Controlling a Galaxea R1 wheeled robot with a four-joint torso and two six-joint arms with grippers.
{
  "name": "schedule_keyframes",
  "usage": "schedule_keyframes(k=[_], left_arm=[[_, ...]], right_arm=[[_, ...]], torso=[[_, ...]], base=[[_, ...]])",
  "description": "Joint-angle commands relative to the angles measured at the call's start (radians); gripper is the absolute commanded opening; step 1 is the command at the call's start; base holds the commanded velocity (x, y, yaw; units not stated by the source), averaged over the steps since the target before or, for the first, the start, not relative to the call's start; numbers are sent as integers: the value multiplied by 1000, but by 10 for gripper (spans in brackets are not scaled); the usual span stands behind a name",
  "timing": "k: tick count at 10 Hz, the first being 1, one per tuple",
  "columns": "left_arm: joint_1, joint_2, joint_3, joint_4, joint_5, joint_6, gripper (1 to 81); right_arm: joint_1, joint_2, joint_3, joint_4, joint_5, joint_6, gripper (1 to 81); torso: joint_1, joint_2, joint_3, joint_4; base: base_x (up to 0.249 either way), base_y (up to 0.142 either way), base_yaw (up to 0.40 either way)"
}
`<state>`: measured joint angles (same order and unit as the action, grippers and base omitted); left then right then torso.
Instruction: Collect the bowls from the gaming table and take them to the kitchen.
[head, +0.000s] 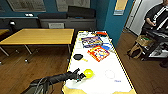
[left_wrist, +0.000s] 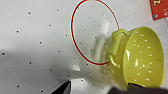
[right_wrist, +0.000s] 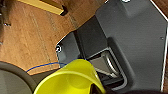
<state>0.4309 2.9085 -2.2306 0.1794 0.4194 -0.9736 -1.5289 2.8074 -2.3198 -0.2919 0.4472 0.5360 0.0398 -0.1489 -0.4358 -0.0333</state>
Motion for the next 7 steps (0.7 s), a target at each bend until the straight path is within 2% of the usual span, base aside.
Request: schedule_keyframes(k=[1, 3, 7], left_arm=[[-143, 18, 9, 5, 33, -7, 811], [-143, 26, 8, 6, 35, -7, 811], [-139, 28, 8, 8, 35, -7, 811]], right_arm=[[8, -9, 8, -26, -41, -1, 10], [9, -9, 7, -26, -51, -1, 10], [17, -6, 5, -24, -51, -1, 10]], torso=[[0, 0, 0, 0], [0, 0, 0, -9], [0, 0, 0, -8]], base=[[0, 0, 0], [0, 0, 0], [0, 0, 0]])
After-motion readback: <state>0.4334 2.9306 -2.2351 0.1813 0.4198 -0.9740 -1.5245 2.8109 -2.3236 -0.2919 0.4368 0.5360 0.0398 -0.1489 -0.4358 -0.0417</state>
